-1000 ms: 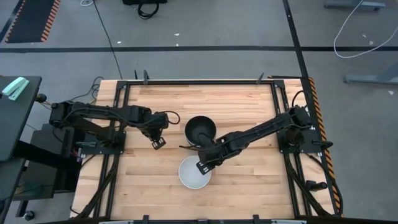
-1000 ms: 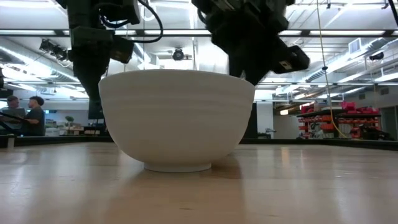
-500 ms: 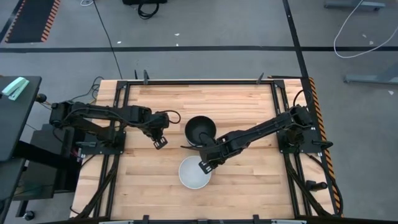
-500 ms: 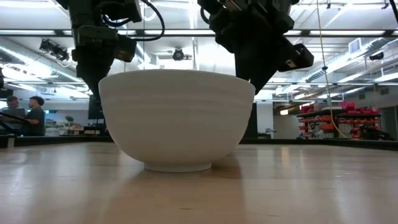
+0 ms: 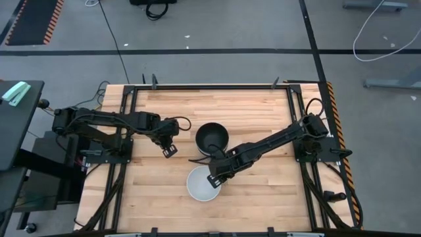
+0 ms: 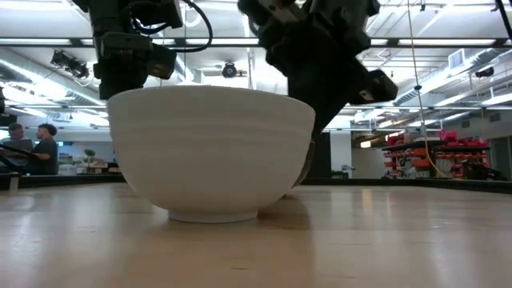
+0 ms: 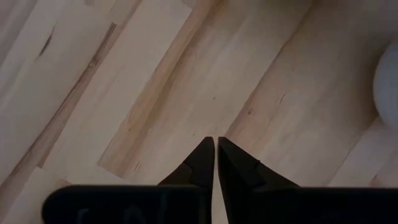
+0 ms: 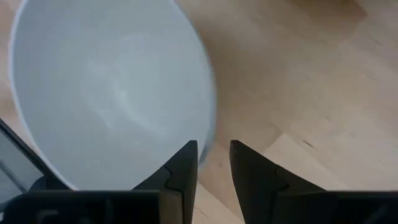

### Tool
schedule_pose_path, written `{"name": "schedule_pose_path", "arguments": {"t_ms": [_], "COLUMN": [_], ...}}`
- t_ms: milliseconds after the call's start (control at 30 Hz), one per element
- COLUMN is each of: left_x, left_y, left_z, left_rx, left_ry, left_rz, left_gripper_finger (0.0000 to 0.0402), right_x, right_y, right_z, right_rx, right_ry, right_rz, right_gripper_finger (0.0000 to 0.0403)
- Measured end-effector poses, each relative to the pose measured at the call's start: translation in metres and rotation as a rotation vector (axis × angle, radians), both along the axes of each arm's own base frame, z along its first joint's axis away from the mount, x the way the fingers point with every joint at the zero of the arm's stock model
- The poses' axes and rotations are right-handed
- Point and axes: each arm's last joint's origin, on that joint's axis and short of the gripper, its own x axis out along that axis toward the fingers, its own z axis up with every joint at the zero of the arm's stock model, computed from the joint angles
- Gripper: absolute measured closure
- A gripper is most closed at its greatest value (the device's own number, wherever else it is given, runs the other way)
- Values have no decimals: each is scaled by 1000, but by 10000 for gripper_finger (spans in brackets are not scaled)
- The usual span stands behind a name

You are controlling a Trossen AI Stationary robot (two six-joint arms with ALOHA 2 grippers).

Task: Nest bowls inside each other
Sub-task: Stack the white bowl on top of the stacked bowls

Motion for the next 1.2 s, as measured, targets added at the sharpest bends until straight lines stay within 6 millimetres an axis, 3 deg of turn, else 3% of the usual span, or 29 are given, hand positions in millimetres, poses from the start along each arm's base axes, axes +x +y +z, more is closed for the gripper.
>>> {"name": "schedule_pose_path", "arguments": {"t_ms": [267, 600, 867, 1033, 1200], "left_x": [0, 1, 2, 3, 5], "left_y": [0, 0, 0, 0, 1], "left_z": [0, 0, 1, 1, 2], "left_rx": [-1, -2, 0, 10, 36], "left_ry": [-1, -9, -27, -37, -52], "left_rz": [3, 5, 5, 7, -10], "left_gripper_finger": [370, 374, 368, 379, 385], "right_x": [7, 14, 14, 14, 11], "right_y": [3, 5, 5, 3, -1], "right_z": [-20, -31, -31, -28, -7], "right_rx": [9, 23, 13, -5, -21], "right_ry": [28, 9, 8, -7, -45], "right_rz": [3, 4, 34, 38, 57], "right_gripper_finger": [300, 312, 391, 388, 395]}}
